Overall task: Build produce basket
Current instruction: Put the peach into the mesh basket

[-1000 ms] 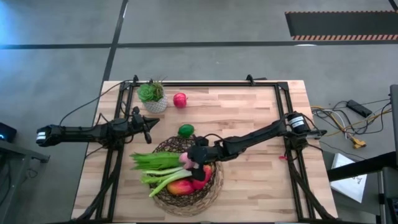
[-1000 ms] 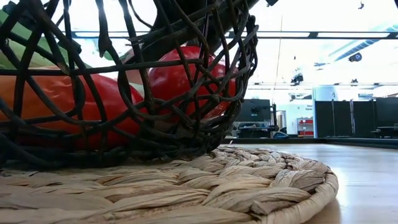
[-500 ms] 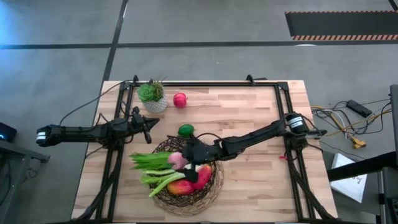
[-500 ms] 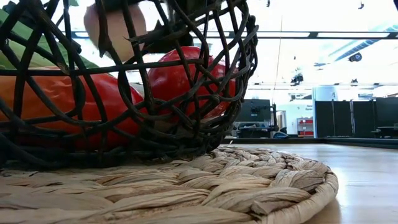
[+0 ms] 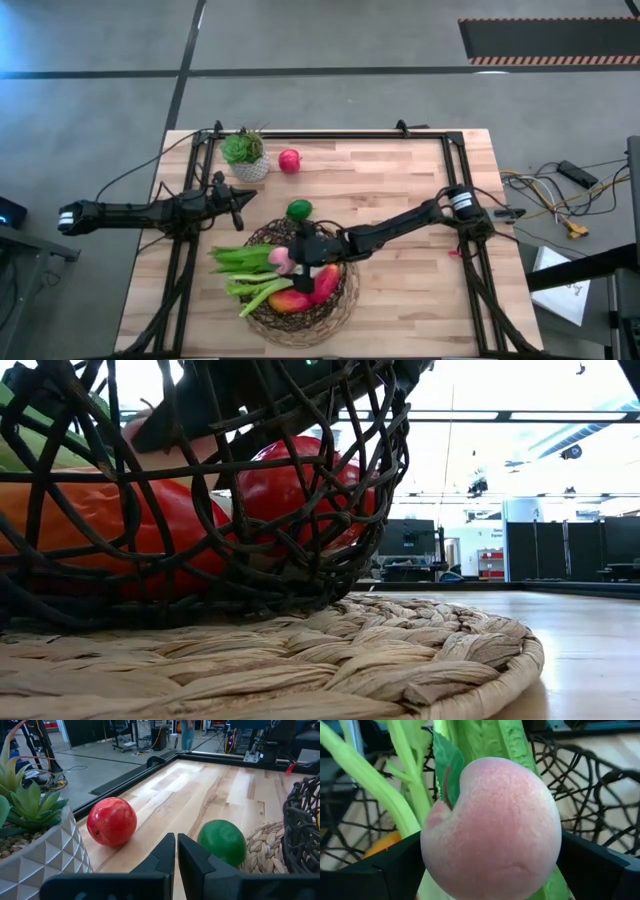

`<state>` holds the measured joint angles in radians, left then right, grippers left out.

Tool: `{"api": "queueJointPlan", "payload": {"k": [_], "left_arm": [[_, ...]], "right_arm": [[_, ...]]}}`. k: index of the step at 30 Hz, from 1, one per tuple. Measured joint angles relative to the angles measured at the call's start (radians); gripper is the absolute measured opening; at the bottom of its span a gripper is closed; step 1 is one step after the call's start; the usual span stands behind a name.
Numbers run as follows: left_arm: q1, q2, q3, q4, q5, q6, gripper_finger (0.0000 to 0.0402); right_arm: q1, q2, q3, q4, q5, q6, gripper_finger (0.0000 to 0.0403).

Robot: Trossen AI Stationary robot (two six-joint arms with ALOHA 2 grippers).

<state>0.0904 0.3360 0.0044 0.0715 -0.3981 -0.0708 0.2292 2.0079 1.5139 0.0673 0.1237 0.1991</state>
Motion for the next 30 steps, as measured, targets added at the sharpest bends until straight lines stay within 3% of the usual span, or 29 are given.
{"api": "queueJointPlan", "payload": {"k": [30], "left_arm": [[0.0,0.008,0.0,0.0,0.0,0.0,0.0004]], "right_arm": [[-0.036,-0.071,0.15,-0.419,0.012,-0.016,0.0382]]}}
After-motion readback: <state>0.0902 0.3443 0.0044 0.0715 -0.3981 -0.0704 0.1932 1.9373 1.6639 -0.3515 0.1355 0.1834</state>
